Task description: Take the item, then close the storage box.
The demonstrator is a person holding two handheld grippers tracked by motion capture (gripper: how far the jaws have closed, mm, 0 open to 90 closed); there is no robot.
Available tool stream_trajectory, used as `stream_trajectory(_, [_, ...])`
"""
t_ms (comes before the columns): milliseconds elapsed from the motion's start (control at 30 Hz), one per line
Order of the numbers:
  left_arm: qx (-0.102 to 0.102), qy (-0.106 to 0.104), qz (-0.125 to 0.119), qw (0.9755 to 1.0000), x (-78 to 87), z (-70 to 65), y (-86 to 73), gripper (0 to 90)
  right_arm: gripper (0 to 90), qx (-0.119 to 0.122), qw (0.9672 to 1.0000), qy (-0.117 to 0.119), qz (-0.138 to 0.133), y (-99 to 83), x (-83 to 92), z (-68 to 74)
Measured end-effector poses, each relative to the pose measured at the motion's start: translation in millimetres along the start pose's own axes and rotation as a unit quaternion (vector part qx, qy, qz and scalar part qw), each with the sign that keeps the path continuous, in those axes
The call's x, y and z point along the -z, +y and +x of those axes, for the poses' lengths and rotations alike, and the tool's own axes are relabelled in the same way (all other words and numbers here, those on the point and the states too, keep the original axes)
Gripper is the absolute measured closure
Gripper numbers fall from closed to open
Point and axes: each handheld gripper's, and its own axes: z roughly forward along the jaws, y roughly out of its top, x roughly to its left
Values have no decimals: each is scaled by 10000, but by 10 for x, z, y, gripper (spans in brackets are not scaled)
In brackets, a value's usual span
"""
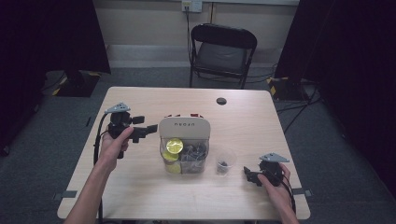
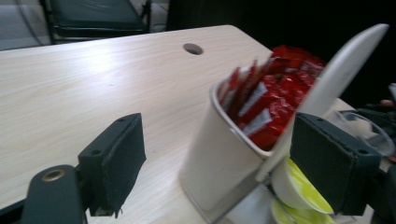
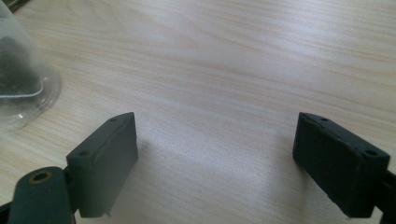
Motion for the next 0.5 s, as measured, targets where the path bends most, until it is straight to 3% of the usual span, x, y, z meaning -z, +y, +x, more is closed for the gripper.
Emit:
stream_trajectory(167, [87,134,-5,9999,-35,51,-5,178,135,0,10000,0,-1,0,0,0])
stream_trajectory(333, [10,251,18,9997,-85,78,1,178,135,11,10000,12,-3,2,-2,-1])
stream_trajectory(500, [62,213,44,9997,-162,93,-11,178,135,17,10000,15,-4,2,-2,-2])
